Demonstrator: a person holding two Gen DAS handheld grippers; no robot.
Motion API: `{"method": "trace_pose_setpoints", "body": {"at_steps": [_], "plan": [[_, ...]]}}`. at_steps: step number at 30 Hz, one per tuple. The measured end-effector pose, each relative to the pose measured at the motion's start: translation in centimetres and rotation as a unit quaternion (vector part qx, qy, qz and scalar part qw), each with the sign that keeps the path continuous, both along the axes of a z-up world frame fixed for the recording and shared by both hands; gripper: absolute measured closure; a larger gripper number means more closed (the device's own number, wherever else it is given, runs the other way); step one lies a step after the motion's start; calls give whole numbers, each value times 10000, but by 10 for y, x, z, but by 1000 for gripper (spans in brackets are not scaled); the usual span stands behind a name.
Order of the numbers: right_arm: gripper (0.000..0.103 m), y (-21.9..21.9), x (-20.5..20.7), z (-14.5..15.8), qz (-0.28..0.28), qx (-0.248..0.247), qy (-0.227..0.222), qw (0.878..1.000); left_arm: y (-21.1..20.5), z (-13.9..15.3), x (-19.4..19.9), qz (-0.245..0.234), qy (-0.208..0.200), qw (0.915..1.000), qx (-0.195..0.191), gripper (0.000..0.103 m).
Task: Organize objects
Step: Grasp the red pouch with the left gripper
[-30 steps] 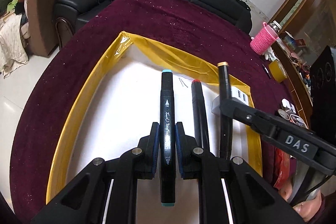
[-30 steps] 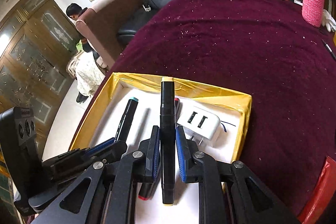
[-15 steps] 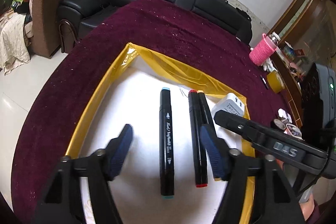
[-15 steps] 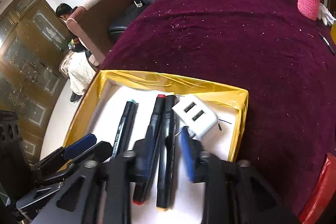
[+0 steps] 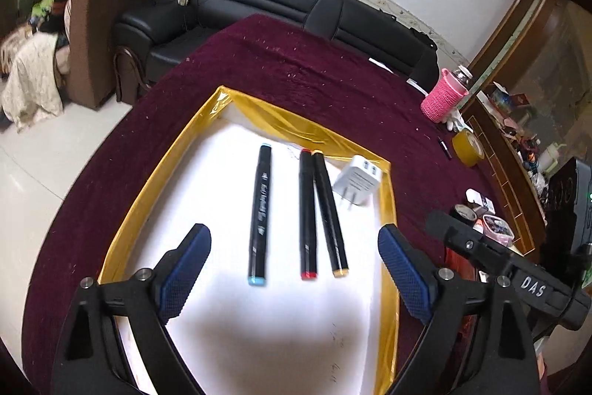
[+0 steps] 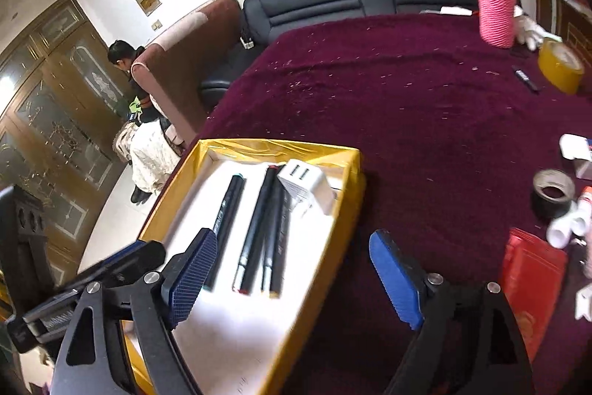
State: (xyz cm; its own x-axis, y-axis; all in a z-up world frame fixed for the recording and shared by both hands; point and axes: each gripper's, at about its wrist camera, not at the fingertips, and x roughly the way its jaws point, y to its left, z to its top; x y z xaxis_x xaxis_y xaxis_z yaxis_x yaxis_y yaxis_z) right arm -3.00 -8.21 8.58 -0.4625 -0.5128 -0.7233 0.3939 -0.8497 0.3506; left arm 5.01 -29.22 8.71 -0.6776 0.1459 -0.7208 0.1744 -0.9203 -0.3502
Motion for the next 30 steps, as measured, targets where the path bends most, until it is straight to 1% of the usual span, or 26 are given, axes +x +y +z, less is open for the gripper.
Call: {"method": "trace_pose_setpoints", "body": {"at_steps": [2,4,5,7,9,12,14,17,22,30], "plan": [[14,9,9,2,-44,90,152,9998,15,7,8,33,71,9995,-295,12],[14,22,21,4,-135,216,431,9987,31,15,18,92,200,9974,-691,12],[13,30,29,5,-234,334,654,9970,41,19,23,120,281,9954,-907,12],[12,42,39,7,-400,518,954,9933,57,24,32,133,416,9923,-1160,10],[9,59,46,6,-584,625,1121,9900,73,28,39,92,505,9904,-1285,9],[9,83,49,3,-743,560,1036,9903,98,33,45,-15,600,9868,-1501,8],[9,98,50,2,-860,538,1019,9896,116,38,48,-134,666,9817,-1778,8],[9,122,54,0,-1086,490,1022,9876,139,42,50,-281,717,9756,-2055,8],[9,160,60,-1,-1398,351,1023,9843,171,42,45,-526,658,9702,-2273,8],[9,217,57,-5,-1802,159,1047,9779,220,35,29,-878,494,9633,-2487,8]]}}
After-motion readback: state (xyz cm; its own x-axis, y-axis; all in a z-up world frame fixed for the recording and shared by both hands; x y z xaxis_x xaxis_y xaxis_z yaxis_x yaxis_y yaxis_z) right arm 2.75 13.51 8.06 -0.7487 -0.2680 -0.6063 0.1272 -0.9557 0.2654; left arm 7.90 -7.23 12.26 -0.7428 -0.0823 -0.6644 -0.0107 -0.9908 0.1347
